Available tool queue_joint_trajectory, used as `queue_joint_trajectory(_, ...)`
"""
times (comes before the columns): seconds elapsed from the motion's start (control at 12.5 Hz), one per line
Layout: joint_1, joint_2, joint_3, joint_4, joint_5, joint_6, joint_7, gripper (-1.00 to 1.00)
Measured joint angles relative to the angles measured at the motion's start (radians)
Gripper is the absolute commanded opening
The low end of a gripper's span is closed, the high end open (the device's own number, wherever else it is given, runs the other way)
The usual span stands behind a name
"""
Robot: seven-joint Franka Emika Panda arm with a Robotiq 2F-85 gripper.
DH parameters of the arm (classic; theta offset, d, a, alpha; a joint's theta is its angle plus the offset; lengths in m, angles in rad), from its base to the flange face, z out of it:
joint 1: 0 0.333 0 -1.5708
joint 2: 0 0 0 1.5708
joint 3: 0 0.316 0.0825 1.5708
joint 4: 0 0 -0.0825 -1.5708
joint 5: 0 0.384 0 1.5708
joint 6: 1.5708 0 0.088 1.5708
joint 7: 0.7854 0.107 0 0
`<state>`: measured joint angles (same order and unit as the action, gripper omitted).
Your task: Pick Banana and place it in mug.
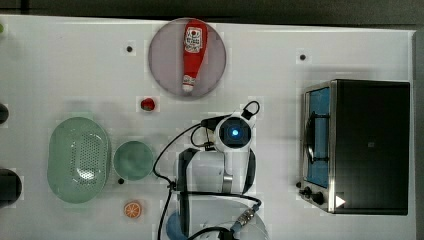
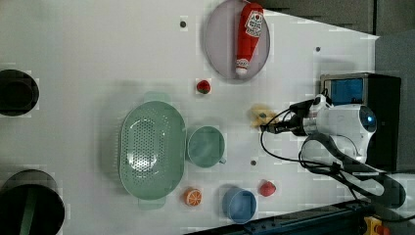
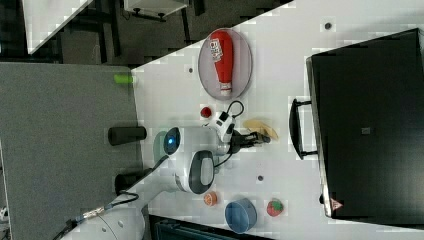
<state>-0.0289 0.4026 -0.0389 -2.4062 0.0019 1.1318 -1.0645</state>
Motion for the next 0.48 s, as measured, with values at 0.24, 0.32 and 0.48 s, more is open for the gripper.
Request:
queue_joint_trajectory(0.24,-0.001,-0.033,0.012,-0.008,-0.015,-0.058,0.000,-0.37)
queue_joint_trajectory(0.32,0.000,-0.067,0.007,-0.018,-0.023,-0.103,0.000,-0.37)
queue_joint_trajectory(0.48,-0.001,-0.192,-0.010,-0.021,-0.031,-0.283,-0.010,-0.37)
